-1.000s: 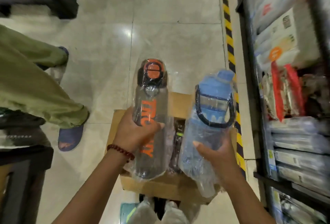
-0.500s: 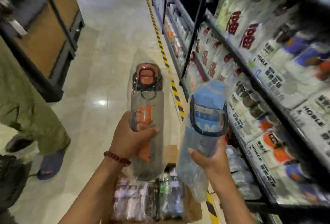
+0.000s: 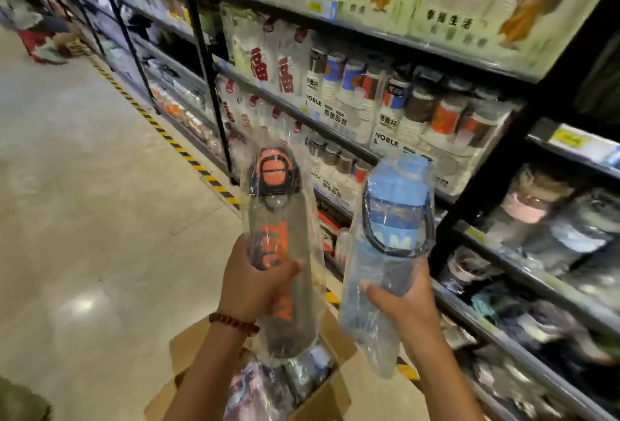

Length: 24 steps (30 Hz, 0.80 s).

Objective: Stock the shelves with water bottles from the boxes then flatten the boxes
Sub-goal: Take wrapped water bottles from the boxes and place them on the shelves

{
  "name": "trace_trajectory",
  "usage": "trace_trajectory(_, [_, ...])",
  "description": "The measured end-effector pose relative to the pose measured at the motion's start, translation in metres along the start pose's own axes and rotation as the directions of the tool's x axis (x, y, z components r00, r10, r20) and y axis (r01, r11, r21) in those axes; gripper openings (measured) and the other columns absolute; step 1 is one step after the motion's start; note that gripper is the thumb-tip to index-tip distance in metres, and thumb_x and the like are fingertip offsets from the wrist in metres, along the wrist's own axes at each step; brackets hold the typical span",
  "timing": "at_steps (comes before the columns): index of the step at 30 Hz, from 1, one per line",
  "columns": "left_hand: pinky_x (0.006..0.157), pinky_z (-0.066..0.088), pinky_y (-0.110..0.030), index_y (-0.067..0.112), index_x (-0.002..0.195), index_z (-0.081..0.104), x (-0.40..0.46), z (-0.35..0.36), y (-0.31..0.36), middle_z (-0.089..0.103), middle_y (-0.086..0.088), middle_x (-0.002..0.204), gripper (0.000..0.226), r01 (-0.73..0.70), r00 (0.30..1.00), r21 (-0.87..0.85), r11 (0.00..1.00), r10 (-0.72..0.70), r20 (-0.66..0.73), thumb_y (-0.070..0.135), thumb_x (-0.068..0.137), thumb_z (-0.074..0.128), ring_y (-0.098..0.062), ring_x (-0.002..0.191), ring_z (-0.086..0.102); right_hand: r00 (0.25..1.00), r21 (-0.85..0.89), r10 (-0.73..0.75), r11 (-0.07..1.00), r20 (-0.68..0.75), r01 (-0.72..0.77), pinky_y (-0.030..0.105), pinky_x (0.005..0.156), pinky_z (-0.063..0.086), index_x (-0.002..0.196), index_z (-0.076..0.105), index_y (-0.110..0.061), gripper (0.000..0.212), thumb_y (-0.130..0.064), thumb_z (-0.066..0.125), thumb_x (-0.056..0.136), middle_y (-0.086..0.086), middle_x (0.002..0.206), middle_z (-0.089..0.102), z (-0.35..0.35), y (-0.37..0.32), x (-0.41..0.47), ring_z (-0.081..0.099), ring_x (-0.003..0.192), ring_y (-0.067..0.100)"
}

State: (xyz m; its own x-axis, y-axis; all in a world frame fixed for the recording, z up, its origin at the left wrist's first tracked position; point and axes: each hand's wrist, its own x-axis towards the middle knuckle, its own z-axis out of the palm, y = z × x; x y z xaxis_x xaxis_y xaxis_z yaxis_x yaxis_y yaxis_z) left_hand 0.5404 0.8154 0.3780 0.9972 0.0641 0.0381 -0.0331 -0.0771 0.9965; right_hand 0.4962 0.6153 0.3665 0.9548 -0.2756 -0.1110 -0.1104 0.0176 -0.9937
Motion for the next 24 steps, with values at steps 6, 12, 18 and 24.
trace_trajectory(6, [0.043,0.042,-0.023,0.013,0.083,0.049,-0.029,0.019,-0.014,0.054,0.012,0.05,0.056,0.051,0.979,0.058,0.997,-0.061,0.196,0.035,0.045,0.084,-0.003,0.043,0.05,0.979,0.04,0.004,0.999,-0.206,0.004,0.033,0.098,0.046,0.136,0.035,-0.031,0.103,-0.04,0.081,0.045,-0.006,0.134,0.052,-0.024,0.02,-0.081,0.05,0.124,0.012])
trace_trajectory(12, [0.036,0.034,-0.025,0.003,0.111,0.041,-0.063,0.064,-0.023,0.045,0.009,0.046,0.079,0.246,0.876,0.022,0.969,-0.232,0.423,0.028,0.049,0.083,-0.008,0.035,0.039,0.899,0.045,0.018,0.999,-0.437,0.002,0.033,0.097,0.049,0.125,0.043,-0.031,0.09,-0.037,0.08,0.044,-0.002,0.128,0.056,-0.055,0.033,-0.145,0.054,0.12,0.015])
trace_trajectory(18, [0.046,0.048,-0.055,0.001,0.132,0.034,-0.09,0.118,0.001,0.052,-0.039,0.105,0.113,0.22,0.796,0.026,0.975,-0.194,0.573,0.041,0.038,0.082,-0.047,0.07,0.061,0.801,0.048,-0.013,0.997,-0.599,0.052,0.023,0.09,0.048,0.116,0.044,-0.042,0.073,-0.024,0.079,0.055,-0.015,0.121,0.058,-0.1,0.038,-0.175,0.056,0.113,0.001])
trace_trajectory(24, [0.049,0.039,-0.027,0.01,0.107,0.048,-0.09,0.194,0.02,0.051,0.015,0.053,0.075,0.167,0.742,-0.007,0.986,-0.121,0.66,0.034,0.045,0.084,-0.011,0.05,0.047,0.738,0.06,-0.026,0.994,-0.674,0.09,0.014,0.086,0.049,0.126,0.041,-0.039,0.081,-0.018,0.076,0.056,-0.017,0.122,0.057,-0.161,0.029,-0.169,0.057,0.107,-0.007])
